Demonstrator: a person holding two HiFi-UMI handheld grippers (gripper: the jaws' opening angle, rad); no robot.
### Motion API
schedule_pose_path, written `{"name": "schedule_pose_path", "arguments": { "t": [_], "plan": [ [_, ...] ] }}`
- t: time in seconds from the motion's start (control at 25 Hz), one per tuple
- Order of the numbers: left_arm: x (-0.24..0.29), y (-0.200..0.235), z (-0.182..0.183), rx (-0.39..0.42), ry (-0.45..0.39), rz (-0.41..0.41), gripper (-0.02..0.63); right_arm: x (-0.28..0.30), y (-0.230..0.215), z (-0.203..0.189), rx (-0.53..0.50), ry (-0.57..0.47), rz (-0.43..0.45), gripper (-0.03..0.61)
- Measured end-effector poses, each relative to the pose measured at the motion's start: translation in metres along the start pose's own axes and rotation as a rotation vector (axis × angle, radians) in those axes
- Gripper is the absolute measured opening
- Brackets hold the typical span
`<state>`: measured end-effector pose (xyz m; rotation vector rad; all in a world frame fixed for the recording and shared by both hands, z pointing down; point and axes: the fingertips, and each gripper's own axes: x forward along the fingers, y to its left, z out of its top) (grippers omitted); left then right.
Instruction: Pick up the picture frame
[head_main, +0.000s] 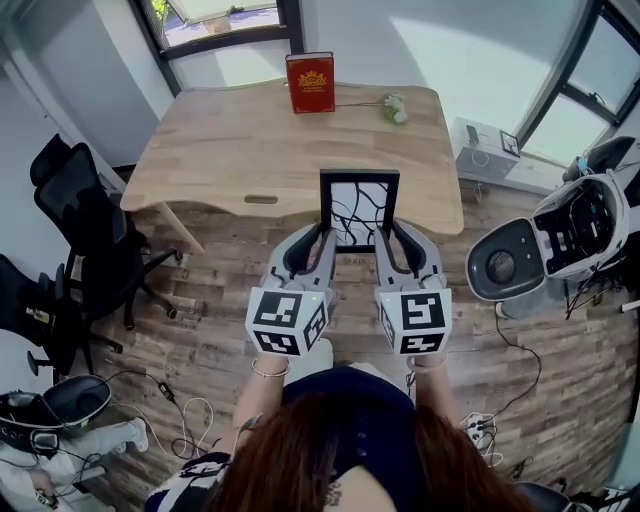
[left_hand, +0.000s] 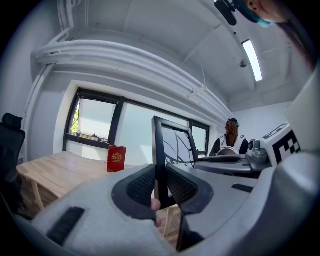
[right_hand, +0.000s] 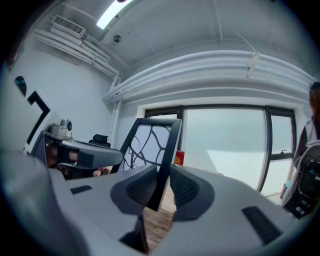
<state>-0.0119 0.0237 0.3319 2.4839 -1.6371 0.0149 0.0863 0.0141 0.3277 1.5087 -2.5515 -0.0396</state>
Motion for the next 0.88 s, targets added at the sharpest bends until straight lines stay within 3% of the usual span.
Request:
{"name": "schedule_pose_path", "arguments": {
  "t": [0.88],
  "plan": [
    [-0.015,-0.036,-0.010,0.015,0.009,-0.003,0.086,-0.038,-0.009,-0.010,0.009,-0.009,0.003,0.084]
  ]
}}
